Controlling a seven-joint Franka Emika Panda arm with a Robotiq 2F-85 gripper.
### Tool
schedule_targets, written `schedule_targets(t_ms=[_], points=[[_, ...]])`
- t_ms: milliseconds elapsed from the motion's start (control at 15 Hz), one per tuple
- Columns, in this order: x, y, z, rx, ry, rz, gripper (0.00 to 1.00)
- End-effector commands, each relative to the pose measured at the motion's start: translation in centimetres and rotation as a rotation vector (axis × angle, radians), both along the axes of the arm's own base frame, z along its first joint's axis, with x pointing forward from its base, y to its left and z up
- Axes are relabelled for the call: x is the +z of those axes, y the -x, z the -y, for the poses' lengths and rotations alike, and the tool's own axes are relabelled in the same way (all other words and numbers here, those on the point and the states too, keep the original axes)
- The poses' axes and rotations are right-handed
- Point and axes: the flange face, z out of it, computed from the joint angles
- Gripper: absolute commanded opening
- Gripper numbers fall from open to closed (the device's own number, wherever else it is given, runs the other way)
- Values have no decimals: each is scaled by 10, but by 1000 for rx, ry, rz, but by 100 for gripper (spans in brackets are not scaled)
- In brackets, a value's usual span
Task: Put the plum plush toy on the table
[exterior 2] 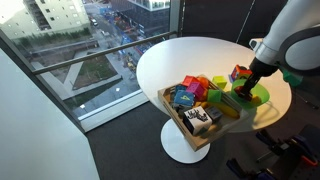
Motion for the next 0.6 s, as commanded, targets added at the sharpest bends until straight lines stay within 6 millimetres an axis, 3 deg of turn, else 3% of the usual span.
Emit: schedule_targets(t_ms=[0,533], points=[[-6,-13,-3,6,-5,-5,100],[-19,-16,-6,-11,-28,-50,100]])
